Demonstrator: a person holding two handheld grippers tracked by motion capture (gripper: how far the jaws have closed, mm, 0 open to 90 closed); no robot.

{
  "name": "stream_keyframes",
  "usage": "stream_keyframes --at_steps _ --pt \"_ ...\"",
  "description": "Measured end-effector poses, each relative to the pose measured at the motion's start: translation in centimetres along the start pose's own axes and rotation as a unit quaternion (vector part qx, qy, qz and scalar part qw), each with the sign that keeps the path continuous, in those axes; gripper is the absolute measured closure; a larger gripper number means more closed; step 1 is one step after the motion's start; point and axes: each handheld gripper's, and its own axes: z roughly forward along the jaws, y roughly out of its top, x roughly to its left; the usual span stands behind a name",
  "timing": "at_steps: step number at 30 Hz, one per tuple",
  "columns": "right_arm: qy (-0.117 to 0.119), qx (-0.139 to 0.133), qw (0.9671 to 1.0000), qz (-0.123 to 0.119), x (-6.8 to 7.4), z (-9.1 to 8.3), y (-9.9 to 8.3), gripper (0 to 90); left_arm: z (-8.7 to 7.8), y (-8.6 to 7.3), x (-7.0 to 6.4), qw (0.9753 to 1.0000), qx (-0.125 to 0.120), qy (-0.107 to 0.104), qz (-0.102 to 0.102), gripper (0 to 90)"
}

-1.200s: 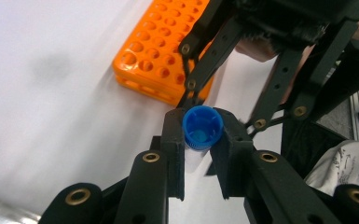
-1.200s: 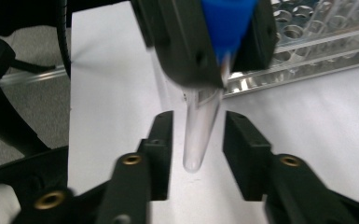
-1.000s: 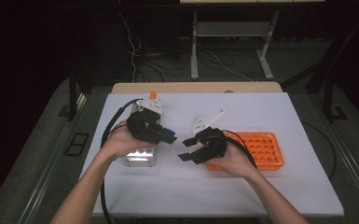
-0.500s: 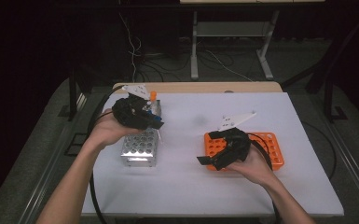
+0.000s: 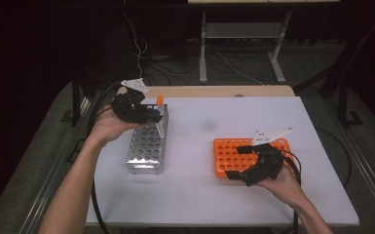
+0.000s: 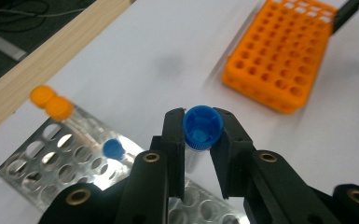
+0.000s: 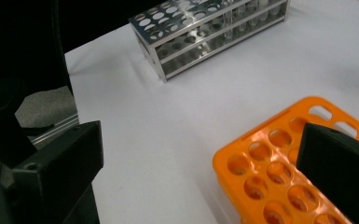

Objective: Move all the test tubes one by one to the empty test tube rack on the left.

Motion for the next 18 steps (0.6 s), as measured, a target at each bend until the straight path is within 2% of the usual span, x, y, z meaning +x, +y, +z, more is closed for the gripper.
stream_keyframes --at_steps 10,18 --pt "-0.004 -0.003 0.9999 0.012 -0.3 -1.1 -1.4 0.2 1.7 -0.9 2.0 0.9997 0.008 0.02 -0.011 75.0" --pt "-0.006 -0.005 0.9998 0.016 -0.6 -1.5 -2.4 0.2 2.9 -1.5 2.8 0.9993 0.015 0.028 -0.019 74.9"
